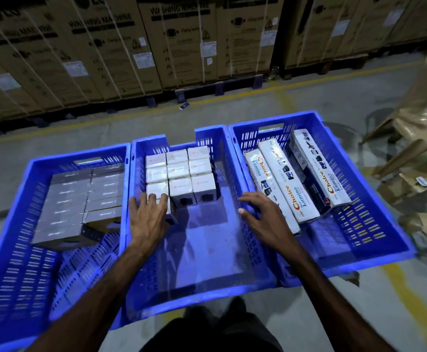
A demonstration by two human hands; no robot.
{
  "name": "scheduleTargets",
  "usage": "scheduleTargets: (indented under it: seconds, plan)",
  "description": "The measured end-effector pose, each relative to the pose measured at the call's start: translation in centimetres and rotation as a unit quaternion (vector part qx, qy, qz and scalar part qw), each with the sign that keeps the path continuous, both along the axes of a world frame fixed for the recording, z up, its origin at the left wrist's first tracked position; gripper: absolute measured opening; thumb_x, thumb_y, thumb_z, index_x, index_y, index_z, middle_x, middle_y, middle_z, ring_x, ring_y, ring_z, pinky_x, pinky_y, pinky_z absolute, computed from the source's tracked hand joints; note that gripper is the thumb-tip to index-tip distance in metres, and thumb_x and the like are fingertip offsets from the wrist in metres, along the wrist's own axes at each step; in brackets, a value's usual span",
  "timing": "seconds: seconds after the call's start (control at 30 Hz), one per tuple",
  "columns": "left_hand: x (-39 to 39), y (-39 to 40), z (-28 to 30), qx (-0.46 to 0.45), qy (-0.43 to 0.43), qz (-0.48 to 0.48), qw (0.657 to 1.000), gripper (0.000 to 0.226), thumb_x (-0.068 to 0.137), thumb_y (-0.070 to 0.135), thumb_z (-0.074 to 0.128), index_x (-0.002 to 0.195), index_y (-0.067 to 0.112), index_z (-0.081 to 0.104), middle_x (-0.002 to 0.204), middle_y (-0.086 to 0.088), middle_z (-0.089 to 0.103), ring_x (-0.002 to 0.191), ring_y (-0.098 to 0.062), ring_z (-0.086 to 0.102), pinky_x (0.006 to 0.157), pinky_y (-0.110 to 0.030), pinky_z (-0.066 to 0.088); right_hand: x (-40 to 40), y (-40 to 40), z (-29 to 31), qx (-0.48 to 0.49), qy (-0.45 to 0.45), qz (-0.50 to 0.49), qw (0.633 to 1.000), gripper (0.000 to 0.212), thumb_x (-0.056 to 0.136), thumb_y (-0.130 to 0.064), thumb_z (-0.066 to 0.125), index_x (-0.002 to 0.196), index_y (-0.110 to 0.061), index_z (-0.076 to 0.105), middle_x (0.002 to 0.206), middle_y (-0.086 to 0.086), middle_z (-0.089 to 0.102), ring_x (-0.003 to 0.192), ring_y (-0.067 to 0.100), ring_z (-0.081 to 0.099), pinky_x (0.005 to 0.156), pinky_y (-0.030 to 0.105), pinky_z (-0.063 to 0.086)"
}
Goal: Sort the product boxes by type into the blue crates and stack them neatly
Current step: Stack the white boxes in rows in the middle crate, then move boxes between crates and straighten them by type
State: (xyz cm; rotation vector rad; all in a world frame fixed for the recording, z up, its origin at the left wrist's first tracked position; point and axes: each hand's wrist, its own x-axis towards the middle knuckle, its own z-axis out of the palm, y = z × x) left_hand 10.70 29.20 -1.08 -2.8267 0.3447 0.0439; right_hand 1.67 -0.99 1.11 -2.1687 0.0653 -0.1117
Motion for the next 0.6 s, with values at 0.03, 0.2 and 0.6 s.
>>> scheduleTargets:
  seconds: [0.03, 0.2, 0.6]
  plan:
    - [-0.5, -0.3, 0.1, -0.015, -0.004, -0.012, 1.0, 0.068, 0.064, 0.039, 0.087, 0.122, 0.016, 0.059, 0.107, -0.013, 0.067, 0.103, -0.036, 0.055, 0.091, -0.051, 0.035, -0.5, 0.0, -0.1, 0.01, -0.007, -0.014, 1.0, 0.024, 0.094, -0.022, 0.072, 0.118, -0.019, 0.074, 0.123, -0.003, 0.068, 0.116, 0.009, 0.064, 0.104, 0.029, 0.049]
    - [-3.3, -3.2, 0.5, -0.128, 0.006, -0.111, 0.986, 0.054, 0.082, 0.046, 0.074, 0.127, 0.018, 0.061, 0.115, -0.007, 0.067, 0.107, -0.036, 0.059, 0.09, -0.053, 0.04, -3.6, 1.0, 0.2, 0.056, 0.0, -0.095, 0.994, 0.022, 0.093, -0.009, 0.073, 0.111, -0.021, 0.073, 0.11, -0.007, 0.071, 0.105, 0.009, 0.069, 0.097, 0.023, 0.053]
    - [-8.1, -14.7, 2.1, -0.496, 0.053, -0.168, 0.85, 0.022, 0.094, 0.035, 0.067, 0.109, 0.019, 0.069, 0.098, 0.0, 0.07, 0.093, -0.026, 0.063, 0.08, -0.042, 0.053, -9.3, -1.3, 1.9, 0.065, 0.049, -0.196, 0.977, 0.012, 0.097, -0.008, 0.069, 0.104, -0.012, 0.077, 0.094, -0.005, 0.078, 0.084, 0.001, 0.072, 0.079, 0.018, 0.055]
